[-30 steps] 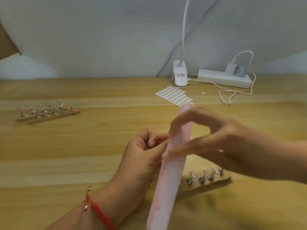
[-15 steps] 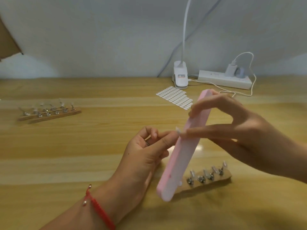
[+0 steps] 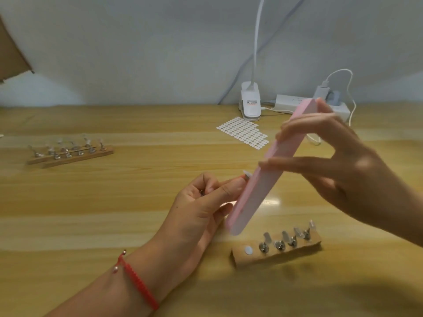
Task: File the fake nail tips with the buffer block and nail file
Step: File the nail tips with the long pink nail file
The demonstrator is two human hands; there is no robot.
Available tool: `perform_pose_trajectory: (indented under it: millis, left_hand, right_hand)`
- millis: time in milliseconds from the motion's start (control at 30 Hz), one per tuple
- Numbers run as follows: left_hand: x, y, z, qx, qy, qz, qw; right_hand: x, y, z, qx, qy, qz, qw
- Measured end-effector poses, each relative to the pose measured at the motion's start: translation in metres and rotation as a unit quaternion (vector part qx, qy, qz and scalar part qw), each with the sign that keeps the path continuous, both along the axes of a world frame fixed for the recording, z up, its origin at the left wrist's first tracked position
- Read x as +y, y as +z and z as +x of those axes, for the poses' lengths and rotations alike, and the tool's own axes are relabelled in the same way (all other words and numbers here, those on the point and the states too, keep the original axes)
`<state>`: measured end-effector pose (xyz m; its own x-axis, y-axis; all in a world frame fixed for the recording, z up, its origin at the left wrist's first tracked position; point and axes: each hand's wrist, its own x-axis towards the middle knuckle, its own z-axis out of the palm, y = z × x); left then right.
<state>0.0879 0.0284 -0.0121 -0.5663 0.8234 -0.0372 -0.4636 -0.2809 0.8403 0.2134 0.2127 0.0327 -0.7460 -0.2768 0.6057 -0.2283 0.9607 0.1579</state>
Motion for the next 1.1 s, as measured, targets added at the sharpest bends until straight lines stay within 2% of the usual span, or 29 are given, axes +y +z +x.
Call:
perform_pose_trajectory:
  millis: [133,300,400,533,667,800,900,933,1033,1100]
  left_hand:
    - [-0.001,0.001,0.002,-0.001,-0.007,0.004,1.0]
    - [-0.001,0.008,0.007,-0.005,0.006,-0.002,1.0]
    - [-0.001,0.009,0.008,-0.01,0.002,0.005,1.0]
    - [-0.002,0.005,0.005,-0.006,0.005,0.008,1.0]
    - [0.0,0.007,0.008,-0.022,-0.005,0.026,0.999]
    - [0.0,0.005,0.007,-0.006,0.021,0.015,1.0]
    - [0.0,0.004,0.007,-0.009,0.005,0.02,1.0]
    - [0.001,0.003,0.006,-0.002,0.005,0.017,1.0]
    - [0.001,-0.003,0.0,0.013,0.016,0.002,1.0]
    - [0.001,-0.006,-0.002,0.013,0.001,0.0,1.0]
  right_hand:
    - [-0.019,-0.017,-0.002,-0.024,0.048,0.022,0.998]
    - [-0.008,-0.004,-0.004,0.0,-0.001,-0.033,0.999]
    - [-0.02,-0.012,-0.005,-0.025,0.043,0.0,0.999]
    - [-0.008,0.004,-0.009,0.0,-0.015,-0.053,0.998]
    - [-0.024,-0.011,-0.004,-0.04,0.039,-0.003,0.998]
    - [-0.011,0.006,-0.009,-0.02,-0.016,-0.077,0.997]
    - [-0.025,-0.01,-0.006,-0.037,0.04,-0.014,0.998]
    - [-0.022,-0.007,-0.008,-0.04,0.039,-0.02,0.998]
    - [0.02,0.014,-0.014,0.009,-0.062,-0.107,0.992]
    - [0.041,0.02,-0.008,0.039,-0.126,-0.127,0.983]
